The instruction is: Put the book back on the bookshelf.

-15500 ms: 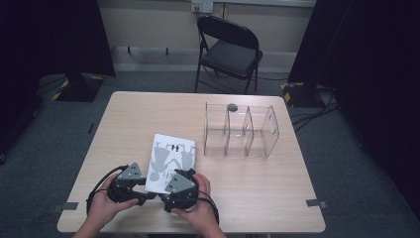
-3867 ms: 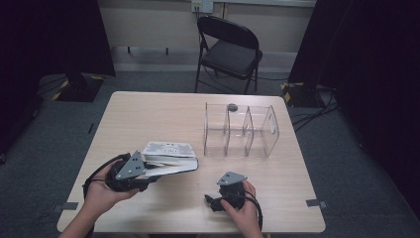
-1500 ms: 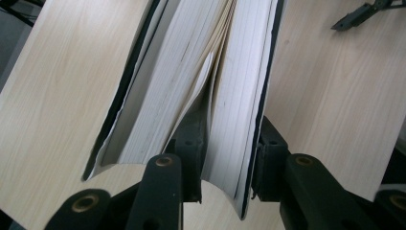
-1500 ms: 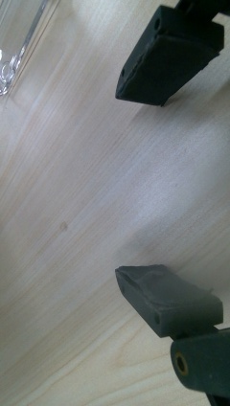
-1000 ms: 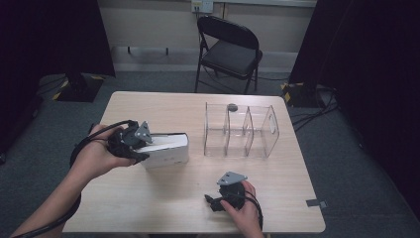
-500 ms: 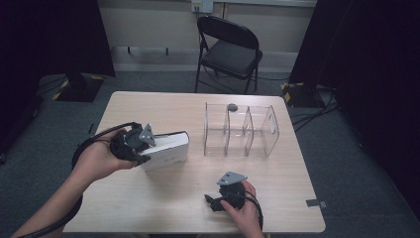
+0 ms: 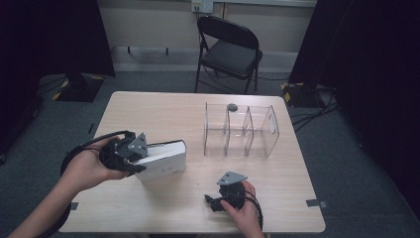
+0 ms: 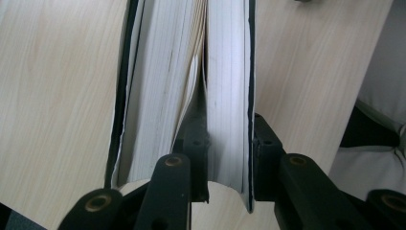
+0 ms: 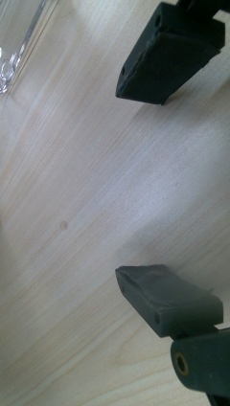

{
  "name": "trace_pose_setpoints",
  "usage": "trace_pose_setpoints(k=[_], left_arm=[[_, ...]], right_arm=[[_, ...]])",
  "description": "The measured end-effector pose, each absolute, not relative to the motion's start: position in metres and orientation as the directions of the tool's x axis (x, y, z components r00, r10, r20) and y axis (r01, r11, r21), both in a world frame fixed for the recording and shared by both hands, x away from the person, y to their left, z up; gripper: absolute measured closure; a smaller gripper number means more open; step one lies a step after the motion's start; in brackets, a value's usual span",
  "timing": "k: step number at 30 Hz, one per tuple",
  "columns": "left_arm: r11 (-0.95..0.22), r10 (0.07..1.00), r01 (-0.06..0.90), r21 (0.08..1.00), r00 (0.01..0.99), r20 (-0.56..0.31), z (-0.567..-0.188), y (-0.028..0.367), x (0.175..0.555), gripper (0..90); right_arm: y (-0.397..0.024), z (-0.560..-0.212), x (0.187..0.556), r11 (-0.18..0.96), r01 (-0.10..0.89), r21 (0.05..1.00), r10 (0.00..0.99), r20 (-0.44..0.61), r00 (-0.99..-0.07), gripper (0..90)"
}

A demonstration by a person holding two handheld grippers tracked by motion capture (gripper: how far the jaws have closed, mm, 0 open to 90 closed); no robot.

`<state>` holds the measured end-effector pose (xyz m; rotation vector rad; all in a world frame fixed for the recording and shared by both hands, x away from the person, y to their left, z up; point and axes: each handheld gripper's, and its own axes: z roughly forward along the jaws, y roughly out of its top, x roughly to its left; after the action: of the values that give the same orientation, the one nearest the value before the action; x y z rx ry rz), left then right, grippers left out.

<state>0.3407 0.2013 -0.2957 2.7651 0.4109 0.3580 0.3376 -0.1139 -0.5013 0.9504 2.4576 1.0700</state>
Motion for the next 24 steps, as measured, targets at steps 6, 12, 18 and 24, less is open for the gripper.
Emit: trace_pose_setpoints(k=[6, 12, 18, 24], left_arm=[[-0.908, 0.295, 0.221, 0.355, 0.94, 0.172, -0.294, 0.206, 0.336, 73.9], [-0.907, 0.275, 0.2, 0.371, 0.948, 0.162, -0.294, 0.209, 0.335, 73.8], [-0.902, 0.286, 0.211, 0.376, 0.946, 0.155, -0.294, 0.21, 0.336, 73.6], [-0.88, 0.312, 0.239, 0.41, 0.942, 0.12, -0.294, 0.217, 0.346, 73.2]], right_arm=[[-0.113, -0.501, 0.337, 0.506, 0.458, 0.731, 0.679, -0.01, -0.734, 12.0], [-0.113, -0.502, 0.338, 0.506, 0.454, 0.733, 0.676, -0.009, -0.737, 11.4], [-0.113, -0.501, 0.338, 0.503, 0.464, 0.73, 0.682, -0.005, -0.731, 11.4], [-0.113, -0.501, 0.338, 0.502, 0.465, 0.73, 0.684, -0.005, -0.73, 11.5]])
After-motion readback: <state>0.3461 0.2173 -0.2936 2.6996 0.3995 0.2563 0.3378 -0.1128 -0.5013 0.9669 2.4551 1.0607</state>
